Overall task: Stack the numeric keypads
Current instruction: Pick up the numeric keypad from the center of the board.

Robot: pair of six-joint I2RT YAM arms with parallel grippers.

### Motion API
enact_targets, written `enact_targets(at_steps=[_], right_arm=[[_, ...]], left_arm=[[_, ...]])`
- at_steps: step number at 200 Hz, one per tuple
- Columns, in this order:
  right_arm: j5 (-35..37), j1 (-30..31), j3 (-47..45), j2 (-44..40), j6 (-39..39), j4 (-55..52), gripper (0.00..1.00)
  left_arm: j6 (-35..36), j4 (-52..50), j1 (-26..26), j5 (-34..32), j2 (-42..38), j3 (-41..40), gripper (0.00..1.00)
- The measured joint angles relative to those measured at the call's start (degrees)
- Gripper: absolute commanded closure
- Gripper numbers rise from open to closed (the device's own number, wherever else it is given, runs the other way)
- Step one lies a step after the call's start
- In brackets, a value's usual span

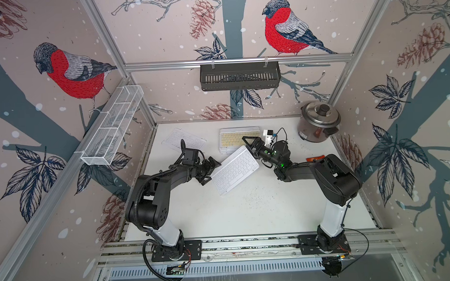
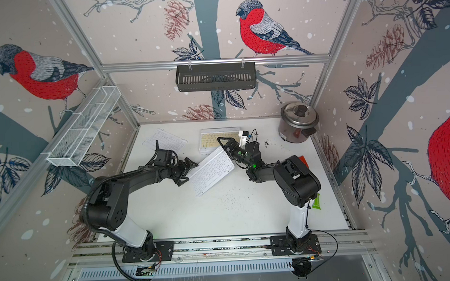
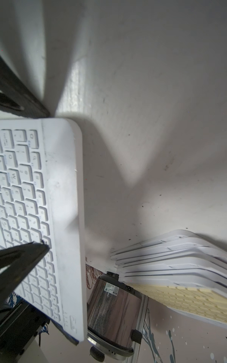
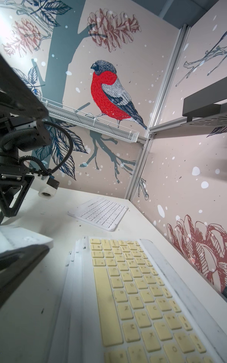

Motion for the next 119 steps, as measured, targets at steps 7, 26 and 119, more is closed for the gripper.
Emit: enact_targets(at_steps=[7, 26, 119], right_arm=[[0.28, 0.00, -0.20, -0.39, 0.59, -0.11, 0.00], [1.20, -0.02, -0.90, -1.53, 1.84, -0.92, 0.00], [7.17, 0.26, -4.09, -2.62, 8.96, -1.62, 0.00]], left_arm=[[-0.04, 0.48, 0.00, 0.15, 0.00, -0.17, 0.04], [-0.44, 1.84, 0.00, 0.37, 0.00, -0.70, 0.04], [-0.90, 4.26, 0.00, -0.02, 0.02, -1.44, 0.04]])
